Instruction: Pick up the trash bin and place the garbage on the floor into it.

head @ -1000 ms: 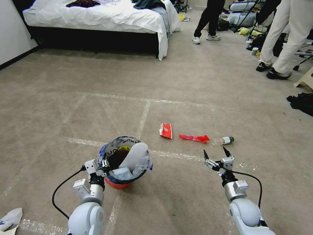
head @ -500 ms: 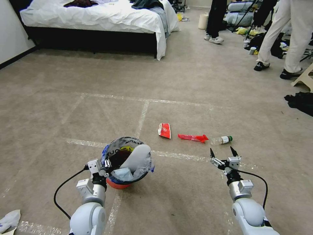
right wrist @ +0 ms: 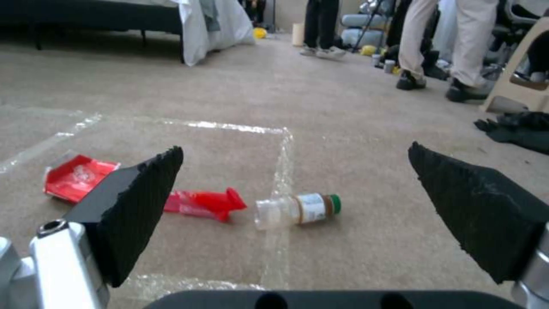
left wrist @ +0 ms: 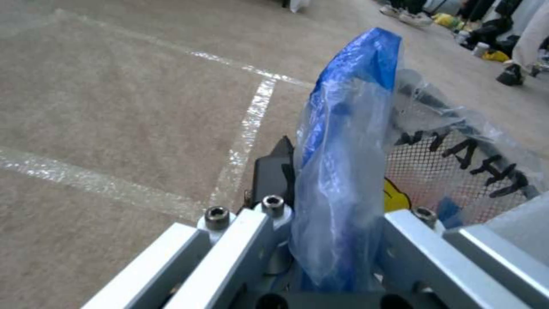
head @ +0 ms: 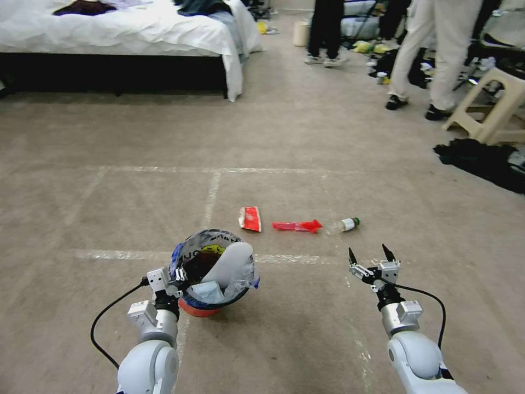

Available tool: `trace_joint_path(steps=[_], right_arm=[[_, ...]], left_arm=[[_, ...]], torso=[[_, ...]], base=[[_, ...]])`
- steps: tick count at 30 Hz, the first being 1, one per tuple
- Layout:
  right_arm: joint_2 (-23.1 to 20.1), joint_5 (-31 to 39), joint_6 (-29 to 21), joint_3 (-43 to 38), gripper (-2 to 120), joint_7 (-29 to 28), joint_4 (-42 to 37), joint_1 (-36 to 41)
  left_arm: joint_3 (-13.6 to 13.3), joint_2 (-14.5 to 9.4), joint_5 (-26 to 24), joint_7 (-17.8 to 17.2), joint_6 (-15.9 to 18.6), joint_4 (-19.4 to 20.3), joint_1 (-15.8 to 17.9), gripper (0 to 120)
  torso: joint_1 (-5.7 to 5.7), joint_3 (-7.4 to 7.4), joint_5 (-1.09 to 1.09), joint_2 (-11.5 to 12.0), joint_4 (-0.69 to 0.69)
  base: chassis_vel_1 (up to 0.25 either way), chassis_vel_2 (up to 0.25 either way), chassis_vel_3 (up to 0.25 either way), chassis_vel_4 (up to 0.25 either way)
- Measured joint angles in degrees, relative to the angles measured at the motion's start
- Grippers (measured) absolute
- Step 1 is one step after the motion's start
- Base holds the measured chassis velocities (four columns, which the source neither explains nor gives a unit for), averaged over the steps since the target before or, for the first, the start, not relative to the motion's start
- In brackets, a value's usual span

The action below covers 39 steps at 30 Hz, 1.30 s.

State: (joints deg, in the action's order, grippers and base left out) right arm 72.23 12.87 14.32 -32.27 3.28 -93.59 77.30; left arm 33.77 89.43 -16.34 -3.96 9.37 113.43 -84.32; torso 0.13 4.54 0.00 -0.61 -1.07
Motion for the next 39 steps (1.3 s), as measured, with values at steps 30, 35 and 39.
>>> trace_joint_path(steps=[30, 35, 39], right_arm=[[-0.34, 0.67, 1.23, -0.29, 100, 1.45, 0.08, -0.30], [-0.47, 0.64, 1.70, -0.11, 100, 1.51, 0.44, -0.67], [-0.70, 0.63, 1.96, -0.06, 100, 1.47, 0.89, -1.27]], left_arm=[[0.86, -0.22, -1.47, -0.12, 0.11, 0.67, 0.16, 4], [1.00, -0.17, -1.48, -0.15, 0.15, 0.75, 0.21, 4], [1.35, -0.16, -1.49, -0.22, 0.17, 0.69, 0.23, 4]], torso=[[0.01, 0.01, 0.00, 0.01, 0.03], [0.03, 0.02, 0.00, 0.01, 0.02], [0.03, 0.02, 0.00, 0.02, 0.04]], base=[[-0.151, 0.143, 0.141, -0.148], [-0.275, 0.286, 0.274, -0.279], [-0.112, 0.110, 0.122, -0.102]])
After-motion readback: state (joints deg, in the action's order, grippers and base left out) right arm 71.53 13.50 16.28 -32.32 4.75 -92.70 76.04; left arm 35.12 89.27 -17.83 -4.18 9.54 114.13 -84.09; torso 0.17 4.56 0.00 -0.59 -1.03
